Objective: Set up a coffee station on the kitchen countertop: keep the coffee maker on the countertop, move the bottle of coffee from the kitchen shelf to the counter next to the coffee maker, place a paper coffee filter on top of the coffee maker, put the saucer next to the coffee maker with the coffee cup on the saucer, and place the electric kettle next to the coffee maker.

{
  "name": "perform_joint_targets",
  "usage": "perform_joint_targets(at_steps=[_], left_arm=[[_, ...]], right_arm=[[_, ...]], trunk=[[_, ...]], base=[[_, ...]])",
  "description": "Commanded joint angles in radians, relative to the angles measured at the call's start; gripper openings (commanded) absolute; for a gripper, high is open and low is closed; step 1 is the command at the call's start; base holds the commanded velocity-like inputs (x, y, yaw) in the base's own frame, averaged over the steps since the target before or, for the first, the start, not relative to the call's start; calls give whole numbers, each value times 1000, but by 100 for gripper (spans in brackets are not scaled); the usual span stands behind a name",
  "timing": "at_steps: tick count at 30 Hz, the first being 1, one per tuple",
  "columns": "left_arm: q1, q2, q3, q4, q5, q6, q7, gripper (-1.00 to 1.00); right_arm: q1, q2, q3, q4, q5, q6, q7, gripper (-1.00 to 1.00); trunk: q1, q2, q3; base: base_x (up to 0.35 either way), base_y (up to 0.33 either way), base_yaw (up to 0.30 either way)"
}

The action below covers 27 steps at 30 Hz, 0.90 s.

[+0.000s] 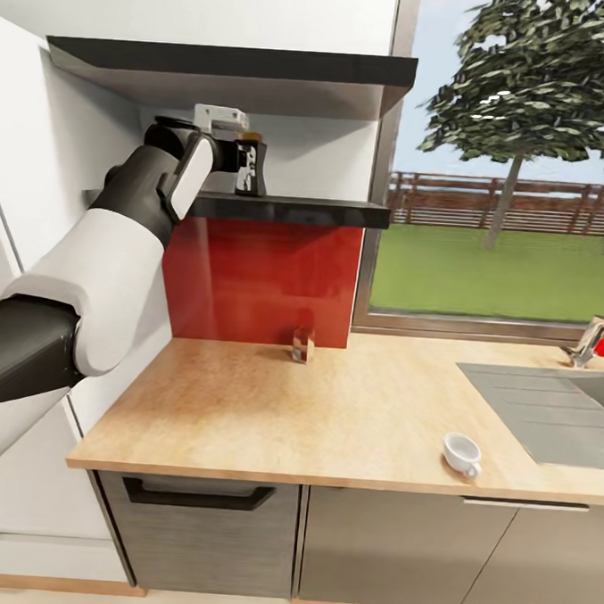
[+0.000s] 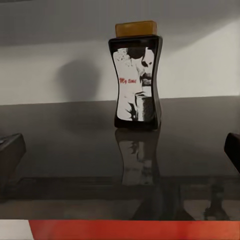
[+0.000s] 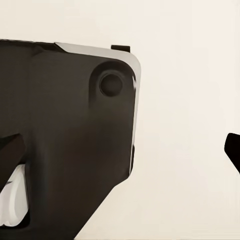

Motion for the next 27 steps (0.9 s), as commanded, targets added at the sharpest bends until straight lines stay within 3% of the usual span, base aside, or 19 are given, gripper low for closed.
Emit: perform_joint_targets(at_steps=[1, 18, 27], left_arm=[[0, 0, -4, -1, 6, 4, 7, 100], [0, -1, -3, 0, 6, 3, 10, 100], [0, -3, -3, 0, 6, 3, 10, 100]], right_arm=[[1, 0, 8, -1, -10, -2, 1, 100], [9, 0, 8, -1, -10, -1, 1, 100], [11, 0, 8, -1, -11, -1, 1, 100]], trunk=[[1, -1, -1], [1, -1, -1], [1, -1, -1]], base=[[250, 0, 0], [323, 0, 0], [85, 0, 0]])
